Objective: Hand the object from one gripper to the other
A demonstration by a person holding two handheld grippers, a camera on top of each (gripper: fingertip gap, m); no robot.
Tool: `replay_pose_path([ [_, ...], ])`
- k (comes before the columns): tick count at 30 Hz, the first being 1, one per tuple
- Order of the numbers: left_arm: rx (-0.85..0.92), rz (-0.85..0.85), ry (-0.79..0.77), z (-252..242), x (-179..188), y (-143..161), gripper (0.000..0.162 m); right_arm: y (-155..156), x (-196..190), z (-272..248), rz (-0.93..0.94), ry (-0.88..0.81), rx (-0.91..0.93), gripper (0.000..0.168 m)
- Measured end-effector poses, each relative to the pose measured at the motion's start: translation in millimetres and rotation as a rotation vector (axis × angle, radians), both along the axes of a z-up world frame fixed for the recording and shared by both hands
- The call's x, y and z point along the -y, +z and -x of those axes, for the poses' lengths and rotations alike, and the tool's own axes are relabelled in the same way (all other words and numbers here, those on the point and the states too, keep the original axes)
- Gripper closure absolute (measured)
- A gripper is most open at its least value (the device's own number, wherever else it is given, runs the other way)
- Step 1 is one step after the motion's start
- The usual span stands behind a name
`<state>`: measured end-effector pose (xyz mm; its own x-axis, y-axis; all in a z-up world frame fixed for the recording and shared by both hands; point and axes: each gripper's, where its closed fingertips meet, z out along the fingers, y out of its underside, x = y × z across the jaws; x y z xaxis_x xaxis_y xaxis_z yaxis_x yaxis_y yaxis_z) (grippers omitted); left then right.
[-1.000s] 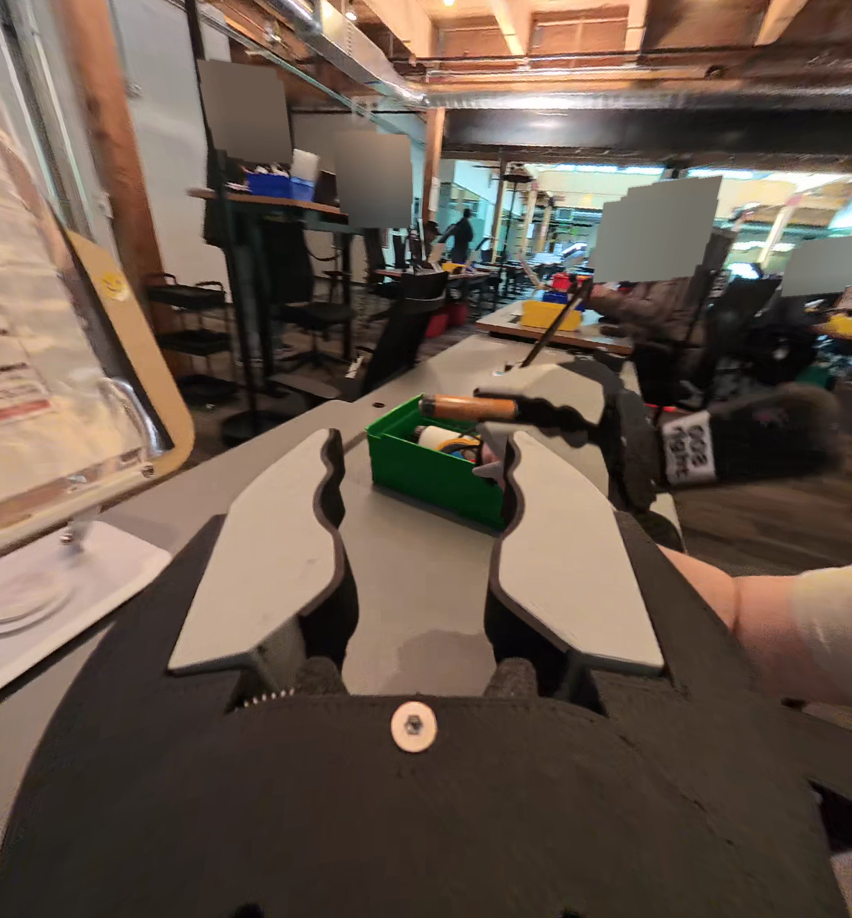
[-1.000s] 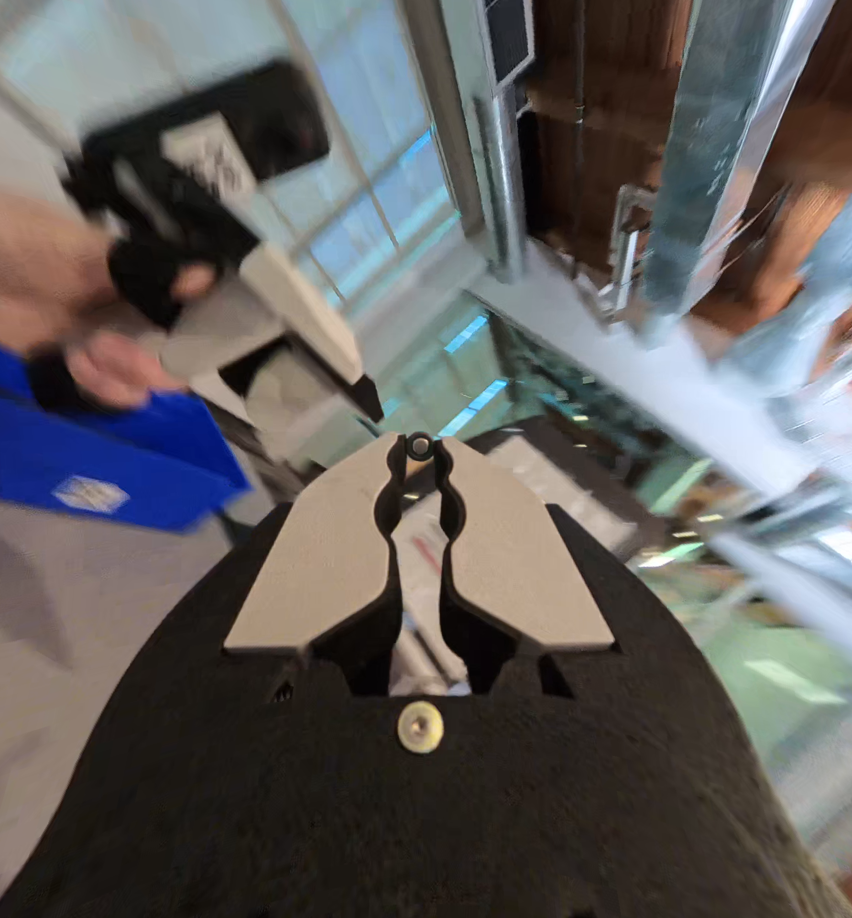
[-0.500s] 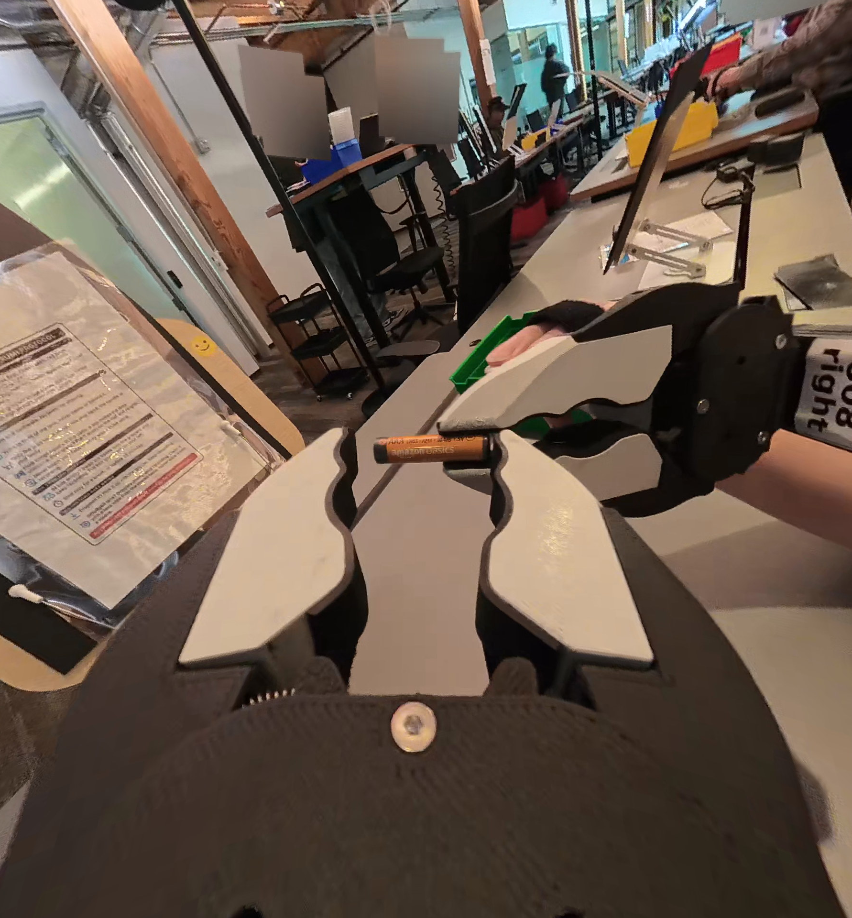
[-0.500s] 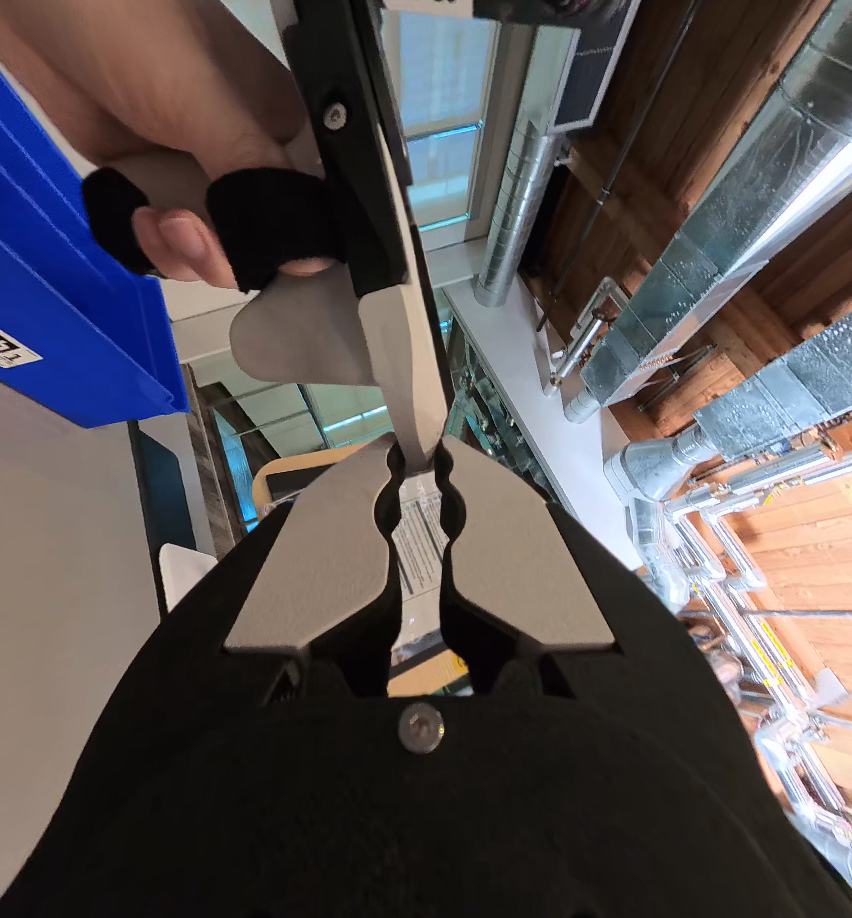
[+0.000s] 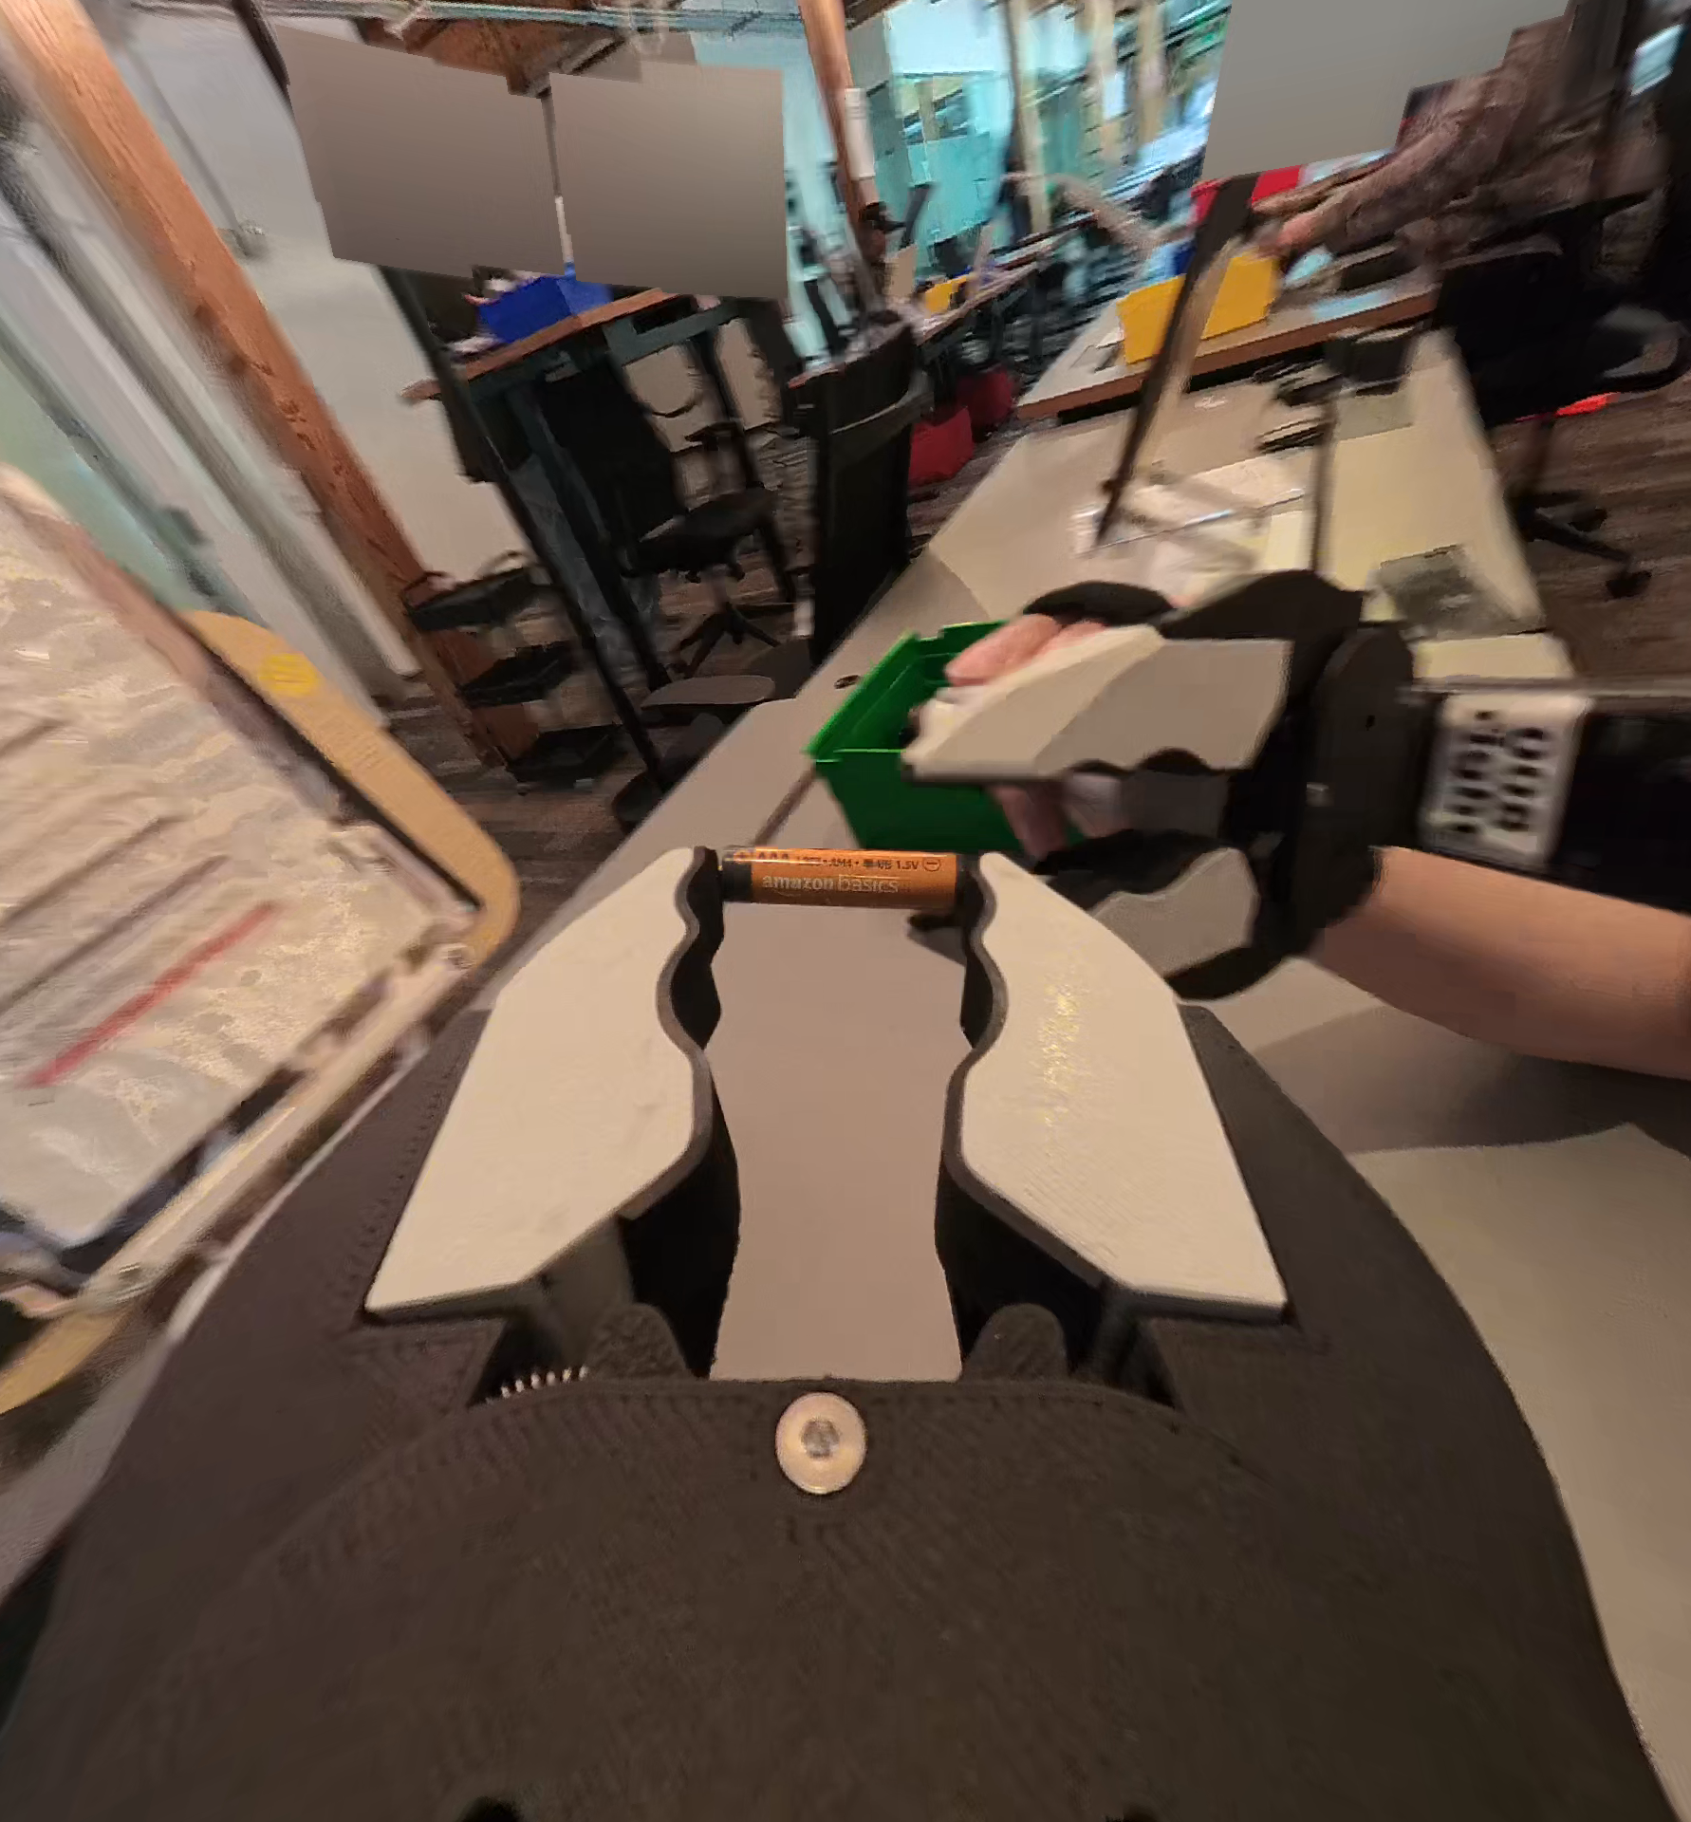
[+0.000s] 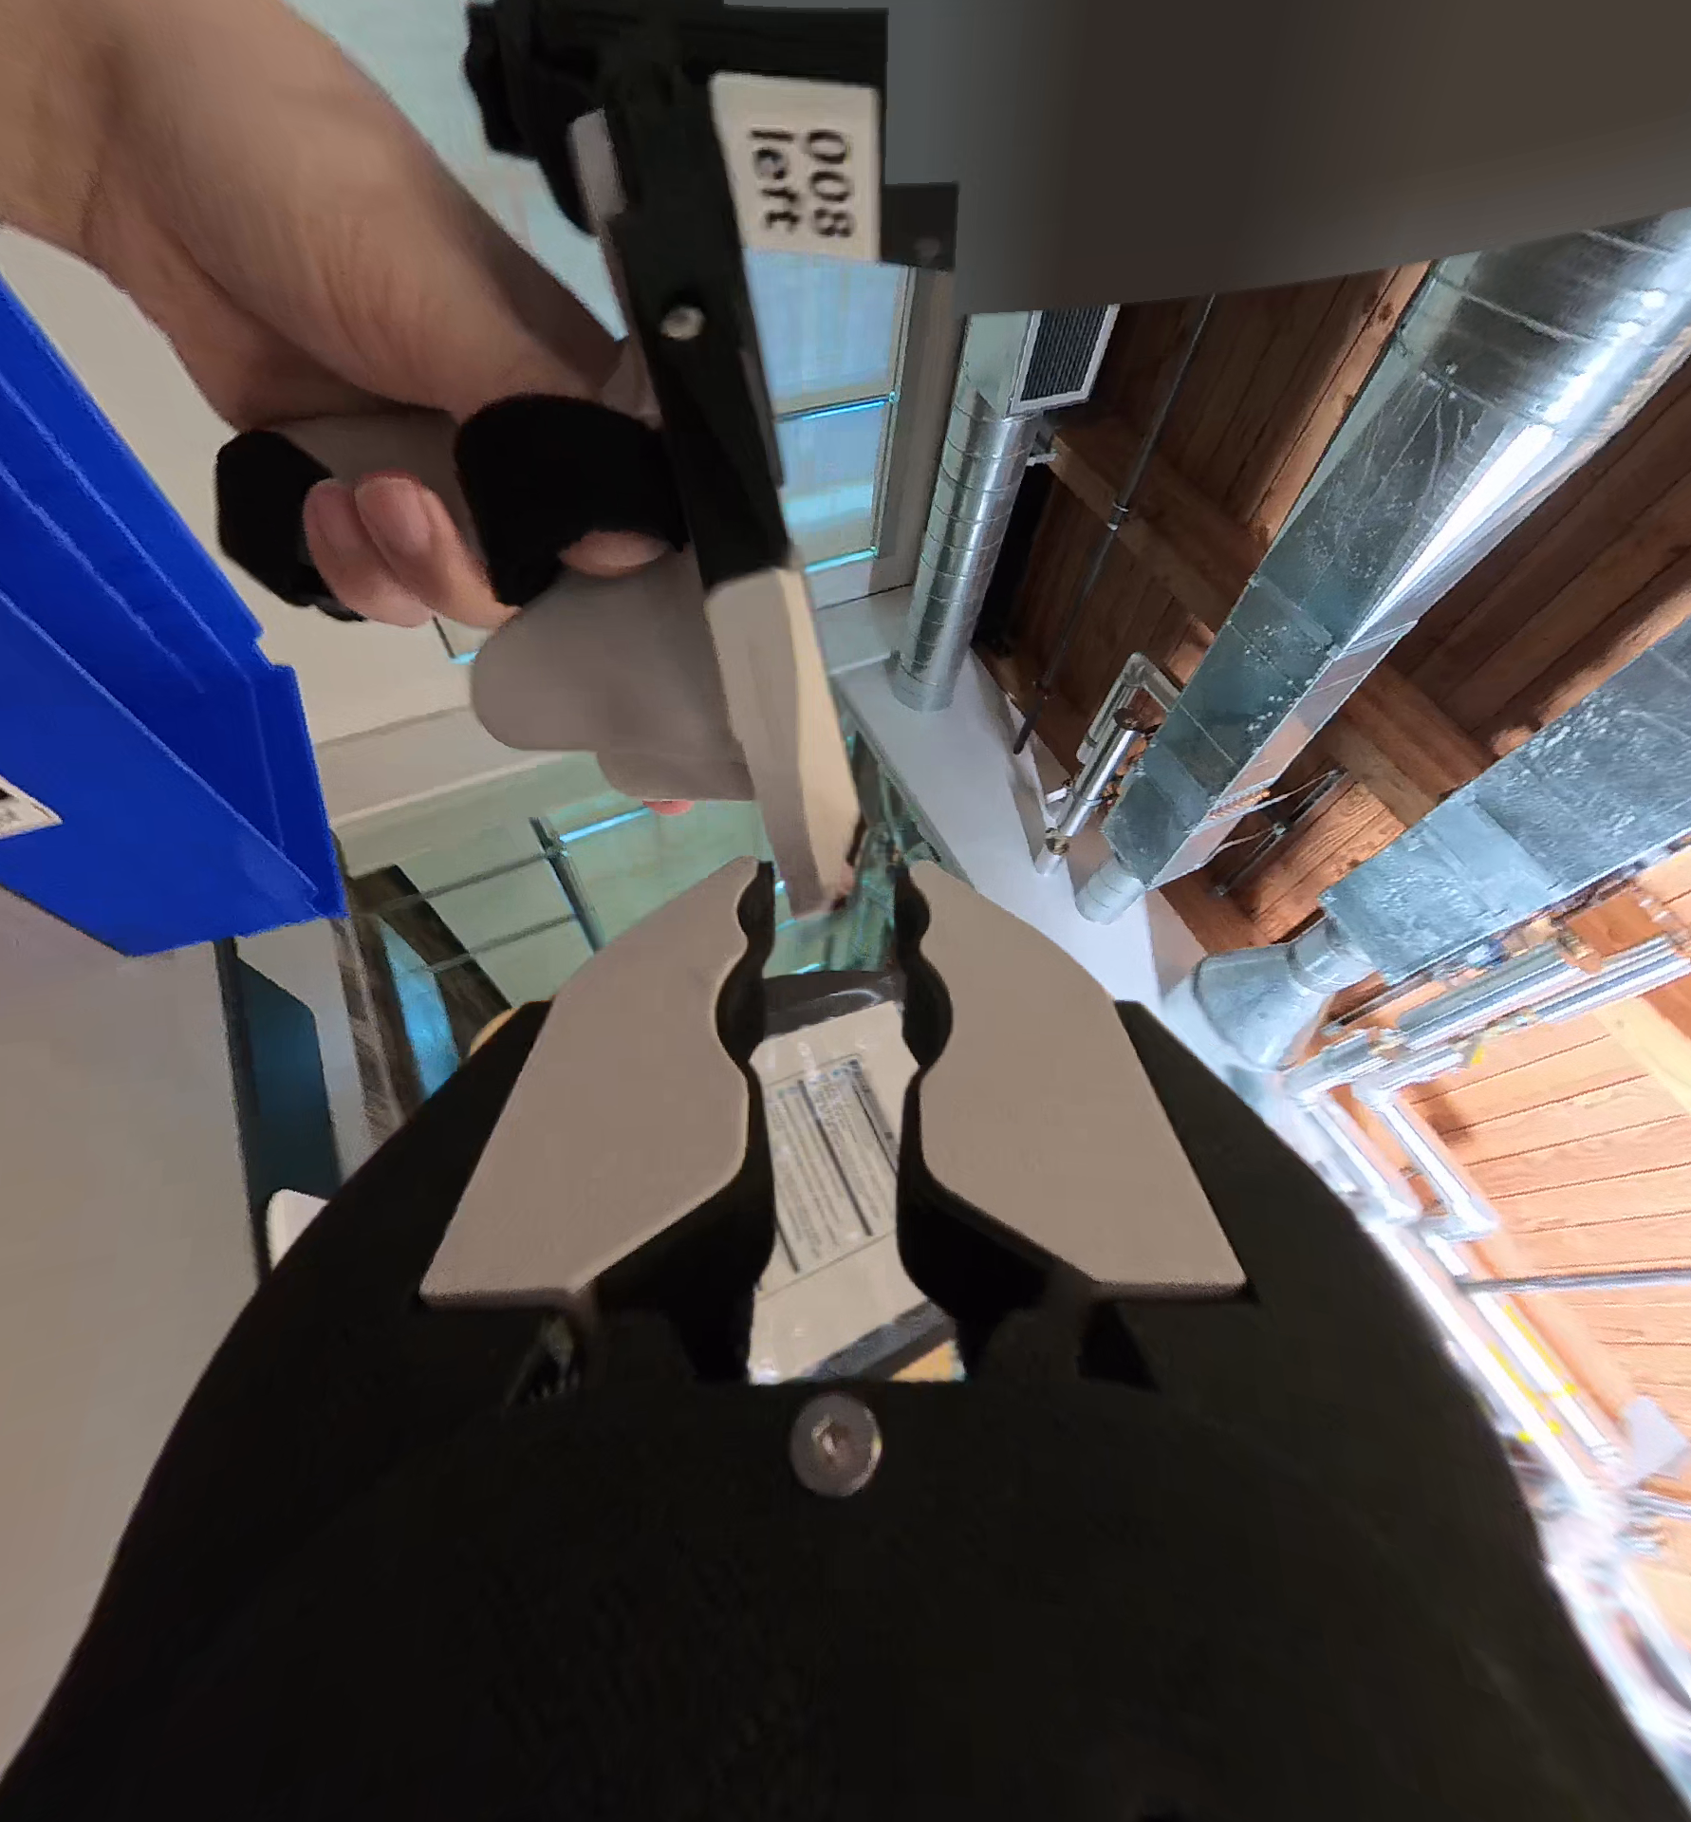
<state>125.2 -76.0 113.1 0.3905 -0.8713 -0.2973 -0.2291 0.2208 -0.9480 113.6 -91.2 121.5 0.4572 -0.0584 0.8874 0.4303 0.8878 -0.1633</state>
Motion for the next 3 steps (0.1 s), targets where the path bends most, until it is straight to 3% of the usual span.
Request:
replay_pose_path([
  [1,0.027,0.07,-0.081,-1.1,7.7,0.3,0.116,3.0,-0.2,-3.4,0.04,0.033,-0.025,0.141],
  [3,0.15,0.263,-0.284,-1.0,26.2,10.9,0.116,7.1,1.6,-9.4,0.16,0.155,-0.07,0.139],
])
